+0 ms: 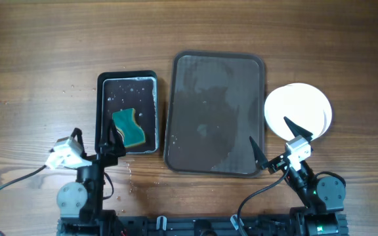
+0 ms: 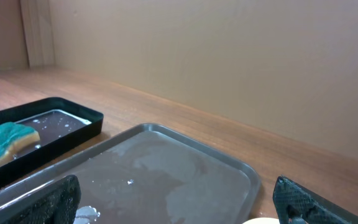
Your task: Clean dirty plates on tray and stack at the side
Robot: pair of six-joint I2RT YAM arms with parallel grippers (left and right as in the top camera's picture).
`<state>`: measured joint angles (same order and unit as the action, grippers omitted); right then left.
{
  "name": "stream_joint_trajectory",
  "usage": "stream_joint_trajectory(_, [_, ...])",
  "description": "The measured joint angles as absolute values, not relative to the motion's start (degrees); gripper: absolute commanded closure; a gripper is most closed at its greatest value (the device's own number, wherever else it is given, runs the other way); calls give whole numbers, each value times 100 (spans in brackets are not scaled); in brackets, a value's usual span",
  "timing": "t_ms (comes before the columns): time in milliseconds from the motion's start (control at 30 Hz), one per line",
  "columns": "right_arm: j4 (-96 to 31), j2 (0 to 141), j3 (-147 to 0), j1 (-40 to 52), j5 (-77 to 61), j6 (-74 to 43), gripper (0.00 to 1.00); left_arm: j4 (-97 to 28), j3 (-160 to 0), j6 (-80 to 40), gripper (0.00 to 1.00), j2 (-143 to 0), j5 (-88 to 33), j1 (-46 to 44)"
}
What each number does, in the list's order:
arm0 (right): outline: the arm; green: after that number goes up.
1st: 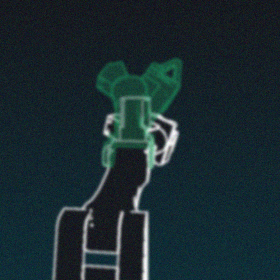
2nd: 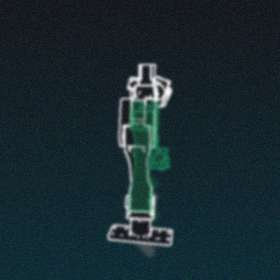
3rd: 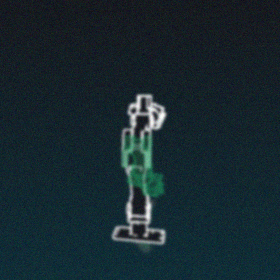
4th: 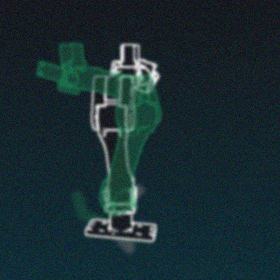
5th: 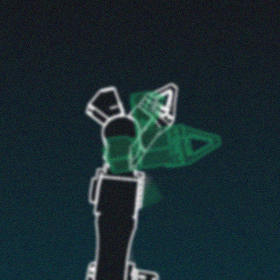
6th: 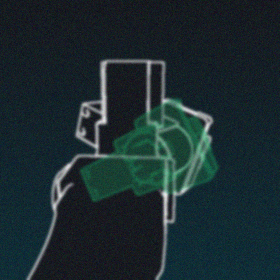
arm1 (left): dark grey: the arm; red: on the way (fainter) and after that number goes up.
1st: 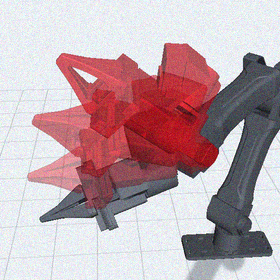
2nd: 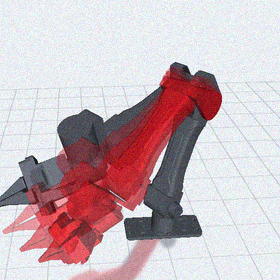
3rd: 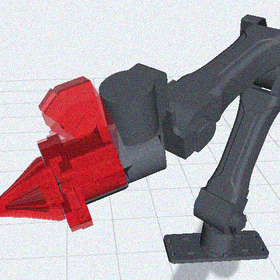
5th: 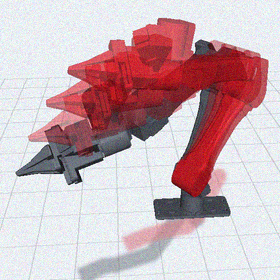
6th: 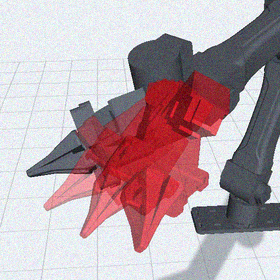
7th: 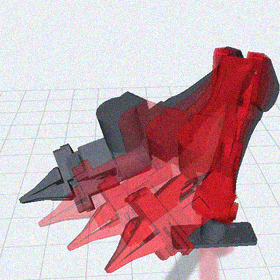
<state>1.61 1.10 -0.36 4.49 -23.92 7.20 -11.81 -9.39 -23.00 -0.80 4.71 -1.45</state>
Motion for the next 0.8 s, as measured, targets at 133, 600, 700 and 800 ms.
stream_joint_trajectory(133, [161,110,-36,449,-2390,720,0,-1009,-421,-2300,0,-80,471,-145])
stream_joint_trajectory(600, [161,110,-36,449,-2390,718,0,-401,-99,-2300,0,-78,471,-145])
stream_joint_trajectory(700, [161,110,-36,449,-2392,720,0,-401,-99,-2300,0,-78,471,-145])
stream_joint_trajectory(800, [161,110,-36,449,-2390,720,0,-401,-97,-2300,0,-78,471,-145])
